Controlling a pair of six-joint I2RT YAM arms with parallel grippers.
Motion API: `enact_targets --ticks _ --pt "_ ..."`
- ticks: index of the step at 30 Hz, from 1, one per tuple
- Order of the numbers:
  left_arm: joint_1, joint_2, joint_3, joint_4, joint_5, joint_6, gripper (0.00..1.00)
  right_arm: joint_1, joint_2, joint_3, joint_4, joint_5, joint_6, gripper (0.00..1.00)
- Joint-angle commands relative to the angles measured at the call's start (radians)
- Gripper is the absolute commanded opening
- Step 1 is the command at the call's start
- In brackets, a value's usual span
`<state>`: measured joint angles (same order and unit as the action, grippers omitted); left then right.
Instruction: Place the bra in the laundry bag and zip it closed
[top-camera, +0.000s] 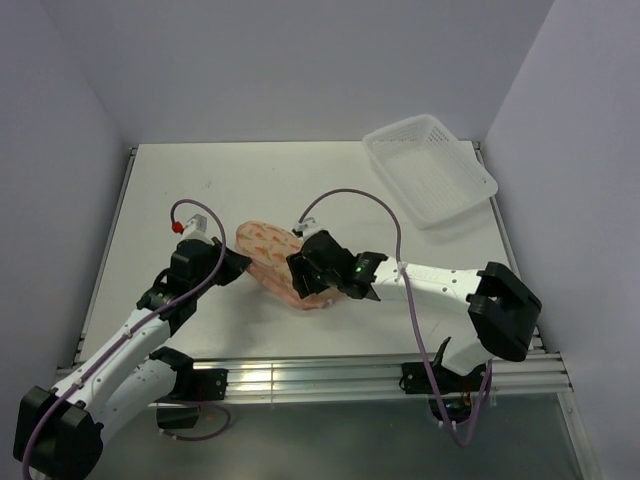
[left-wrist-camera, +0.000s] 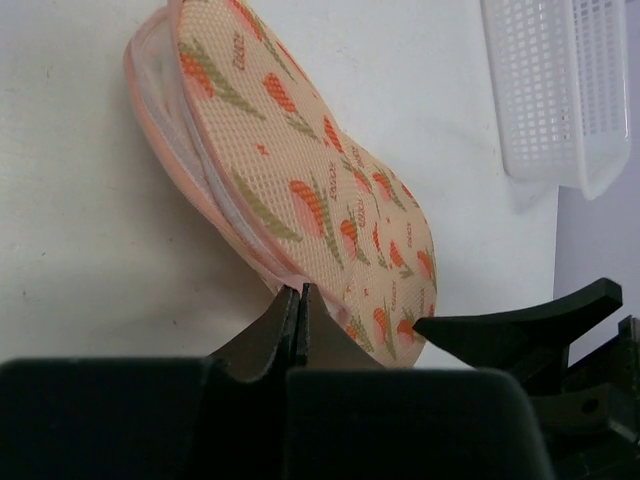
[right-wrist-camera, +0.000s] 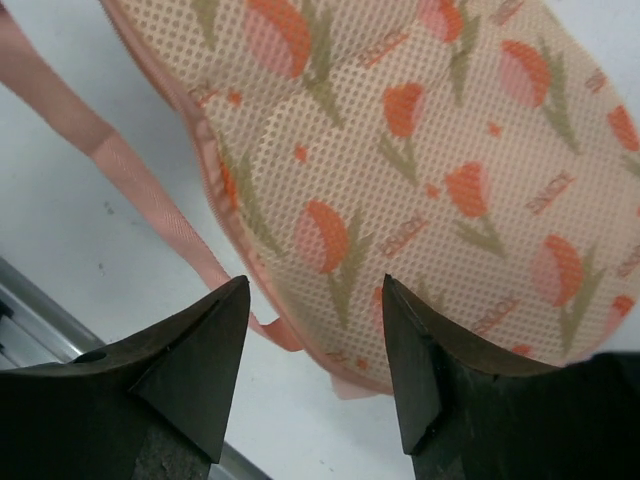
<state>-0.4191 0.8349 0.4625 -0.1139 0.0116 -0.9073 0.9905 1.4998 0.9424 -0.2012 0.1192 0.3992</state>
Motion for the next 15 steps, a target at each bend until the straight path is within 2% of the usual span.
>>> enact_targets --ticks 1,2,5,15 --pt "0.005 -0.019 0.021 0.054 0.013 -0.010 0.00 0.036 0.000 -0.002 0.019 0.007 -0.033 0.62" --pt "0.005 -0.017 0.016 0.056 0.016 -0.011 0.00 0.039 0.005 0.010 0.017 0.010 -0.043 0.57" --pt "0.005 -0.014 0.013 0.059 0.018 -0.015 0.00 0.066 0.033 0.054 -0.007 0.046 -0.074 0.53" --pt "0.005 -0.016 0.015 0.057 0.024 -0.012 0.00 0.146 0.138 0.159 -0.087 0.272 -0.126 0.52"
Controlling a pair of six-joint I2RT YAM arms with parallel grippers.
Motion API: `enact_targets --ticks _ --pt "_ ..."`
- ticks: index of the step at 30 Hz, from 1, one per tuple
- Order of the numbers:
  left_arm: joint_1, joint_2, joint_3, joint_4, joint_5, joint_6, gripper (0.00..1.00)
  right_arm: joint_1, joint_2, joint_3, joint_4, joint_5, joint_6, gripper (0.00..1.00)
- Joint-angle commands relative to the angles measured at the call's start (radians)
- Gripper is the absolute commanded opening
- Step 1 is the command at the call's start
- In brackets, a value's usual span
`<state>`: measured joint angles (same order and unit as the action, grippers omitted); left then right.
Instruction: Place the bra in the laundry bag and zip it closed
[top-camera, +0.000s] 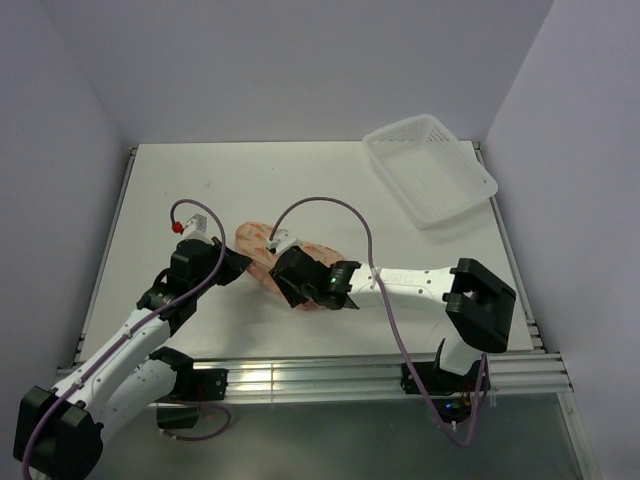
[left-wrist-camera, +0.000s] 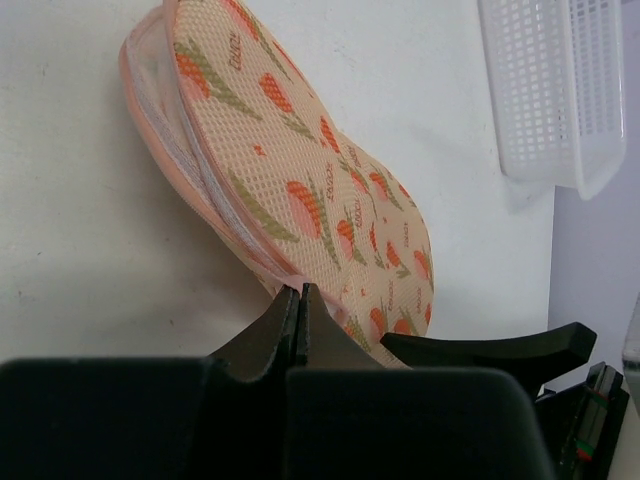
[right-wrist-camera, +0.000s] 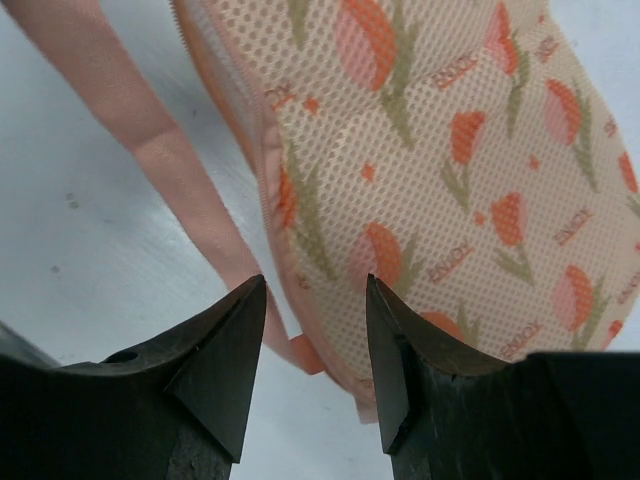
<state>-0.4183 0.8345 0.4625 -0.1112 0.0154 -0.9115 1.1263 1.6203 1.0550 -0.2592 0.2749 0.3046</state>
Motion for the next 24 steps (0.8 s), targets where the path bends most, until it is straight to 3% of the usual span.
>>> enact_targets --ticks 1,6,9,10,11,19,20,21,24 --pt "0.004 -0.015 0.015 0.054 0.020 -0.007 0.00 0.013 0.026 0.053 -0.035 0.128 -0.036 0.52" --pt "0.004 -0.012 0.019 0.053 0.017 -0.004 0.00 0.038 0.073 0.080 -0.054 0.214 -0.055 0.52" --pt "0.006 -0.011 0.024 0.048 0.015 0.002 0.00 0.040 0.038 0.056 -0.020 0.234 -0.042 0.46" --pt "0.006 -0.012 0.024 0.041 0.008 0.005 0.00 0.041 0.026 0.039 -0.009 0.234 -0.041 0.36" --pt "0.004 -0.011 0.027 0.039 0.008 0.008 0.00 0.041 0.012 0.034 -0.002 0.236 -0.042 0.34" --pt "0.006 -0.009 0.024 0.041 0.009 0.008 0.00 0.041 0.073 0.049 -0.006 0.171 -0.065 0.42" --pt "0.004 -0.008 0.024 0.041 0.009 0.008 0.00 0.040 0.072 0.049 -0.002 0.181 -0.062 0.38" --pt "0.004 -0.006 0.025 0.041 0.009 0.010 0.00 0.041 0.066 0.048 0.003 0.187 -0.058 0.19" --pt "0.004 0.002 0.028 0.039 0.009 0.013 0.00 0.041 0.023 0.045 0.014 0.208 -0.052 0.03"
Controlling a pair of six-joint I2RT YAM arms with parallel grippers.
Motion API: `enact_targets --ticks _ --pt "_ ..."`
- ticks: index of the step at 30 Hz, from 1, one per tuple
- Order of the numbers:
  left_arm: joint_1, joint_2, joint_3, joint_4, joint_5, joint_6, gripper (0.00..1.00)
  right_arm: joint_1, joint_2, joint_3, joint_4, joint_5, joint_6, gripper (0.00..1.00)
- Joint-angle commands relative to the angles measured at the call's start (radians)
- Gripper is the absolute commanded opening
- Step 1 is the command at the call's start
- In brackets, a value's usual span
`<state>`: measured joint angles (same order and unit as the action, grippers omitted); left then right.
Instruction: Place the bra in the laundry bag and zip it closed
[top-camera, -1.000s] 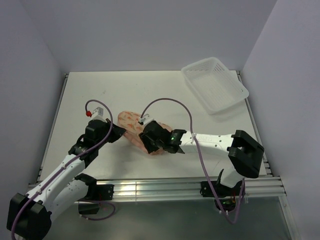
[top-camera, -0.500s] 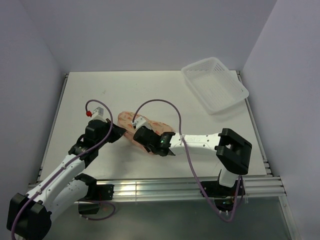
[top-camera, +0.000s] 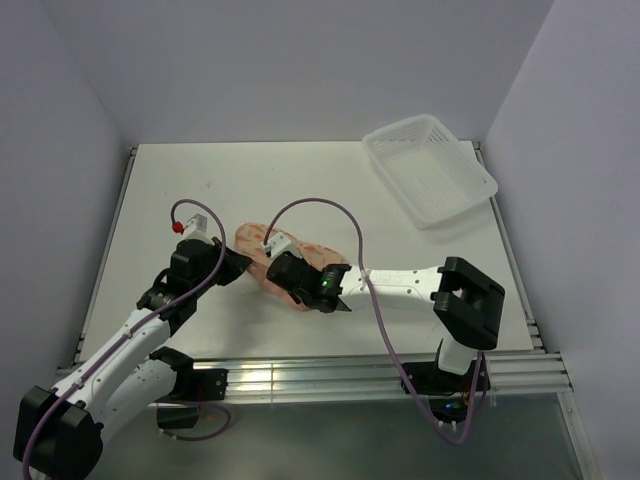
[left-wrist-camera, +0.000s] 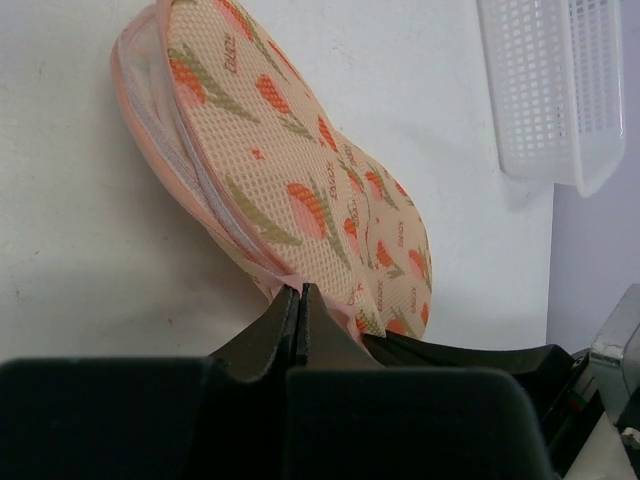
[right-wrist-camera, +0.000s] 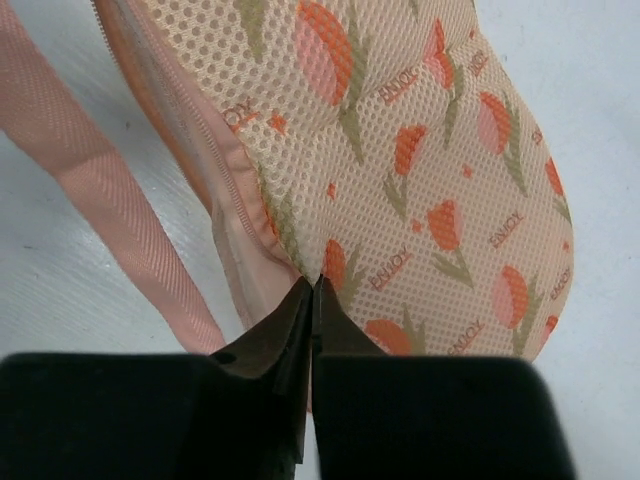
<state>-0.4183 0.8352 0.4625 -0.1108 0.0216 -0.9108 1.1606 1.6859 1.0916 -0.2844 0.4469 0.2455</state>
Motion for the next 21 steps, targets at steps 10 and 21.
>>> enact_targets --ticks 10,21 --pt "0.004 -0.008 0.105 -0.015 -0.012 0.047 0.00 -0.050 -0.237 0.024 0.007 -0.137 0.027 0.00" --pt "0.009 -0.068 0.393 -0.182 0.052 0.076 0.00 -0.335 -0.356 0.053 0.022 -0.666 0.144 0.00"
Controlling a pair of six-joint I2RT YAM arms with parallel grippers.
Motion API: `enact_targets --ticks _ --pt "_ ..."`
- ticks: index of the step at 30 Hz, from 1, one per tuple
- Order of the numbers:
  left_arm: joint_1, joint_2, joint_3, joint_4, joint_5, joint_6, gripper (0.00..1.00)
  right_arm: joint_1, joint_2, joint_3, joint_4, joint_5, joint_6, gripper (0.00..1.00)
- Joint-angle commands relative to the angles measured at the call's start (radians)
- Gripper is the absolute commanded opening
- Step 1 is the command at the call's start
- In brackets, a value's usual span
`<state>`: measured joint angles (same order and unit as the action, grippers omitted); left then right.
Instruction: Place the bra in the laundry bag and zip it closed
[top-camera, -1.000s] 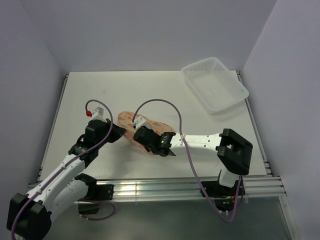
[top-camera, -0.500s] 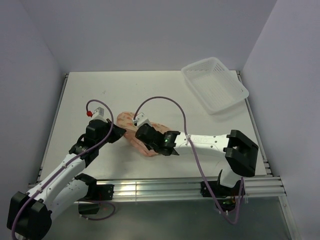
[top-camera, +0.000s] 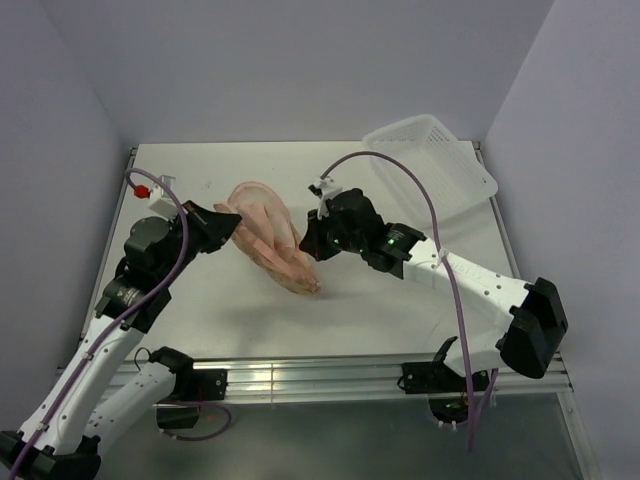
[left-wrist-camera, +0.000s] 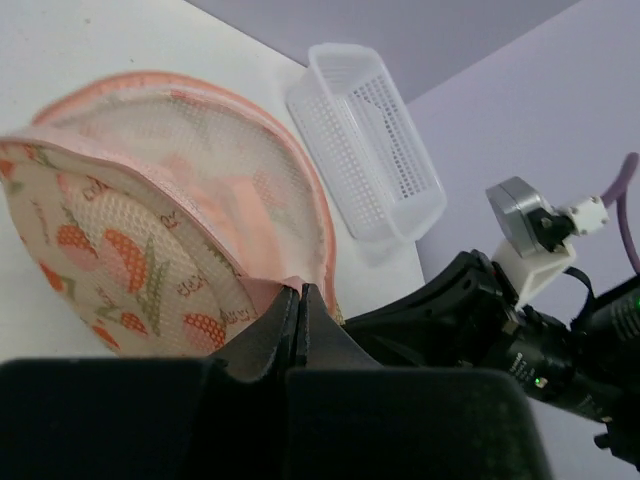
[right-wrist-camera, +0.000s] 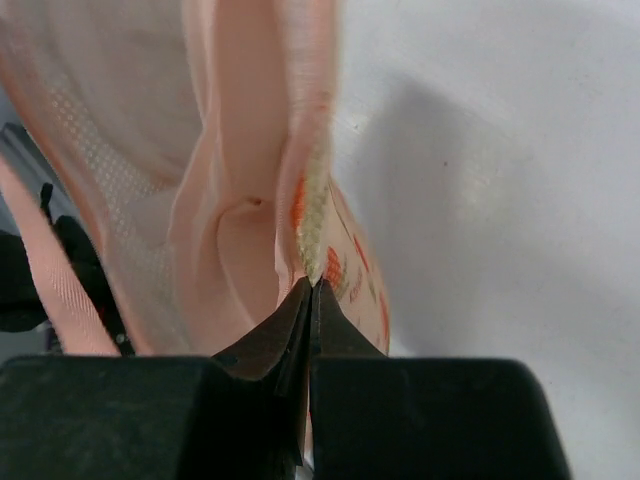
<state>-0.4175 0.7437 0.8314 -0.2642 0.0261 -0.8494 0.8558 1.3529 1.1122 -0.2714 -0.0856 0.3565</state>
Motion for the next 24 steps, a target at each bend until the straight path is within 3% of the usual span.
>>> enact_targets --ticks 1,4,7,9,11,14,15,17,20,24 --pt "0.008 0.026 0.049 -0.024 0.063 0.013 0.00 -0.041 -0.099 0.034 0.014 -0.134 0.039 0.00" --pt "0.008 0.033 0.107 -0.052 0.049 0.035 0.00 -0.051 -0.144 -0.011 0.061 -0.166 0.116 0.00" --pt "0.017 0.039 -0.024 -0.018 0.047 0.024 0.00 -0.075 -0.106 -0.113 0.023 -0.135 0.118 0.00" --pt "0.019 0.039 -0.086 0.054 0.081 0.000 0.00 -0.115 -0.203 -0.140 0.002 -0.068 0.092 0.00" --pt "0.019 0.055 -0.037 0.065 0.093 -0.001 0.00 -0.142 -0.316 -0.074 -0.046 -0.042 0.090 0.00" --pt "0.026 0.052 -0.031 0.005 0.025 0.035 0.00 -0.097 -0.174 -0.069 0.032 -0.092 0.114 0.00" --pt "0.034 0.049 -0.070 0.006 0.020 0.033 0.00 -0.083 -0.034 -0.052 0.009 -0.073 0.105 0.00" --pt "0.046 0.039 -0.116 0.032 0.072 0.027 0.00 -0.084 -0.033 -0.054 -0.023 -0.062 0.075 0.00" --pt "0.046 0.032 -0.147 0.049 0.077 0.023 0.00 -0.101 -0.176 -0.014 -0.015 0.017 0.058 0.00" --pt "0.045 0.025 -0.253 0.091 0.083 0.010 0.00 -0.015 -0.028 -0.003 -0.031 0.047 0.035 0.00"
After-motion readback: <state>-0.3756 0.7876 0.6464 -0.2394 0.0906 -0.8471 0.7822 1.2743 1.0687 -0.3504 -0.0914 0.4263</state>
